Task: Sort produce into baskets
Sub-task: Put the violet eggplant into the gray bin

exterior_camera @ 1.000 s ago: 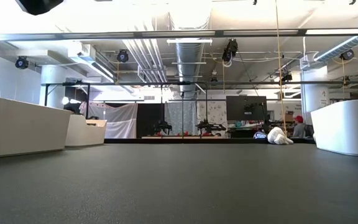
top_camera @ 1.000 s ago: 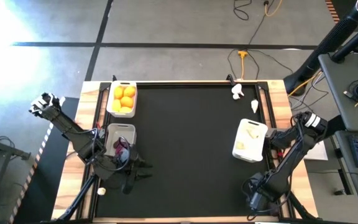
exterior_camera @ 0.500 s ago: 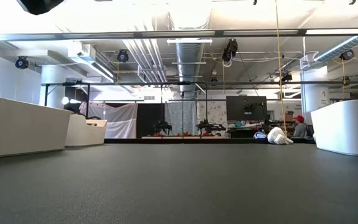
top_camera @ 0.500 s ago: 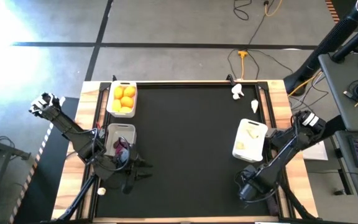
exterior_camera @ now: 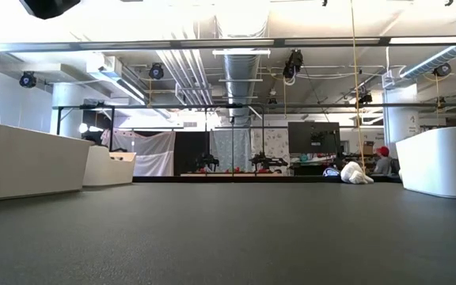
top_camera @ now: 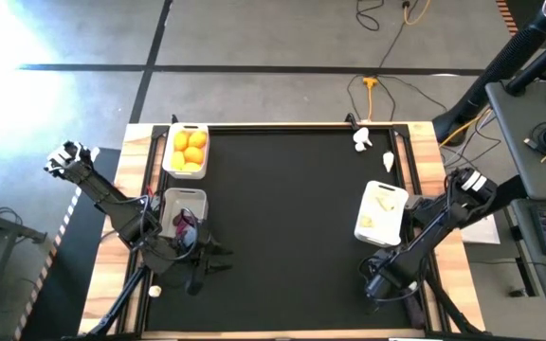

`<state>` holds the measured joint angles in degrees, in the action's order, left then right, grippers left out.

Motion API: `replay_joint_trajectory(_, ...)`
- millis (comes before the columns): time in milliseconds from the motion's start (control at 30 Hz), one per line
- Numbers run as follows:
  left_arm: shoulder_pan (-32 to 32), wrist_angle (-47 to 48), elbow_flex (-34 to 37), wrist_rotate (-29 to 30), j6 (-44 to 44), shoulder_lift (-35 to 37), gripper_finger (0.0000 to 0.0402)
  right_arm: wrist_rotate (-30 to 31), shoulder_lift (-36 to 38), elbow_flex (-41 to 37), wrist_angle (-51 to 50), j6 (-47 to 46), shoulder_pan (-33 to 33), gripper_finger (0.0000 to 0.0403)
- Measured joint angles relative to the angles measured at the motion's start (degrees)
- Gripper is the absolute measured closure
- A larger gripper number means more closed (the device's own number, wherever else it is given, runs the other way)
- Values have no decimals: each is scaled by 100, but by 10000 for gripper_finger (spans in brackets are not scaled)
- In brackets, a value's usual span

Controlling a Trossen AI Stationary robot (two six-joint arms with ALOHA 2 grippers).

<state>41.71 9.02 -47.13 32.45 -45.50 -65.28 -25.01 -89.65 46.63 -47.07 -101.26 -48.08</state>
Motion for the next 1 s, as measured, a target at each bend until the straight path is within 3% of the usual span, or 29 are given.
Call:
replay_joint_trajectory(167,0,-2,0,-2,-2,0,233,23,7,-33,113,-10,0,236)
replay_joint_trajectory(467,0,-1,0,-2,5,0,233,469,-15,409,121,12,6,339)
replay_joint_trajectory(600,-2,-41,0,2,154,0,233,1120,-15,970,114,171,193,342)
replay_joint_trajectory(700,-2,-177,0,107,267,-11,233,1931,-15,1408,117,528,503,337)
replay_joint_trajectory(867,-2,-452,0,136,506,-118,233,3305,-49,1970,130,1799,1369,339)
replay_joint_trajectory(1000,-2,-446,0,142,209,-255,228,3754,-253,2304,399,3050,2279,340)
